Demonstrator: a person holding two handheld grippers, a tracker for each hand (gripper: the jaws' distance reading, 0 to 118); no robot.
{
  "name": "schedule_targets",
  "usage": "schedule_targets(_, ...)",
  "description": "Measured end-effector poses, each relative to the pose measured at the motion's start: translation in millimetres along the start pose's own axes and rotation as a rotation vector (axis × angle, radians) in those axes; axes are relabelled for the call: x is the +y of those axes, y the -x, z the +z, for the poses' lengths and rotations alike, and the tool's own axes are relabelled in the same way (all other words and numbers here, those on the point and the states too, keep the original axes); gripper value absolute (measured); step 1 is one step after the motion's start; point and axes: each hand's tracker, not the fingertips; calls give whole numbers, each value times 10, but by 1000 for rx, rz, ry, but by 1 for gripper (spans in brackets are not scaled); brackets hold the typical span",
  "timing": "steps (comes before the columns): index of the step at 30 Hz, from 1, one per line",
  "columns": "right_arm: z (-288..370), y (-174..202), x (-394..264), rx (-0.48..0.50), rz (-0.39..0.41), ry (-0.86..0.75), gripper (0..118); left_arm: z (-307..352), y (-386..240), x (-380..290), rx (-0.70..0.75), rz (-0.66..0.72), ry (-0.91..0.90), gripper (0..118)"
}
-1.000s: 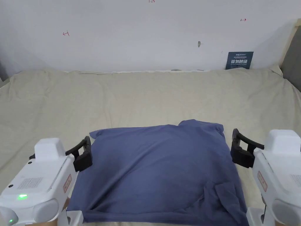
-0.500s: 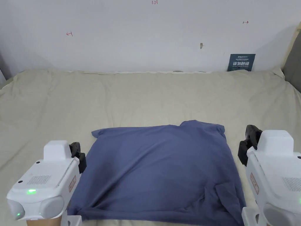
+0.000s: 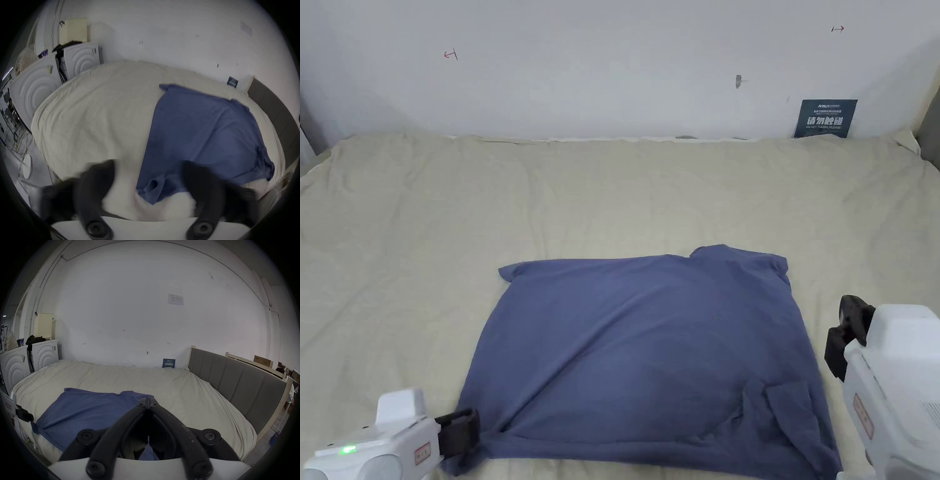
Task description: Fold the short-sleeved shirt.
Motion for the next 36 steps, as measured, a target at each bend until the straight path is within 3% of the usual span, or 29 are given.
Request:
schedule_targets(3,-35,0,-52,-2,4,21,1,-54,-36,-63,-11,-6,-8,117)
schedule_targets(5,-47,-10,-90,-5,15,35,1,-155,-78,-114,-3,-35,12,104)
schedule_targets(7,-70,-19,-129,-7,19,56,1,-242,-122,-138,3,-73,51,74)
schedule_targets(8,-72,-38,-153,-8,15,65,1,-281,-128,-187,-6,-80,54,48)
schedule_targets(9,-75,-54,-177,-10,12,74,1,-315,-137,-208,-7,-89,61,8)
schedule_targets(13,-171,-149,-399,-13,0,199,7,-259,-124,-252,-13,-75,47,4)
schedule_targets(14,-214,-176,-493,-9,-8,254,20,-229,-121,-245,-4,-72,30,4)
schedule_targets(16,-321,-225,-722,-5,-22,370,68,-154,-105,-230,-6,-65,4,4)
schedule_targets(18,-449,-231,-977,15,-26,496,103,-80,-94,-192,-13,-65,-18,4)
schedule_targets(19,-498,-224,-1116,20,-26,545,106,-42,-96,-171,-15,-66,-31,4)
schedule_targets(23,-587,-150,-1464,26,-30,630,96,38,-95,-114,-13,-85,-65,4)
schedule_targets(25,-624,-142,-1549,52,-38,638,66,23,-79,-97,-17,-83,-67,4)
schedule_targets(27,-690,-128,-1621,92,-37,651,24,16,-75,-89,-17,-86,-66,4)
schedule_targets(28,-715,-124,-1635,112,-34,664,13,20,-87,-75,-14,-88,-65,4)
schedule_targets(36,-684,-163,-1126,109,-40,496,7,1,-96,239,-21,-62,-106,4)
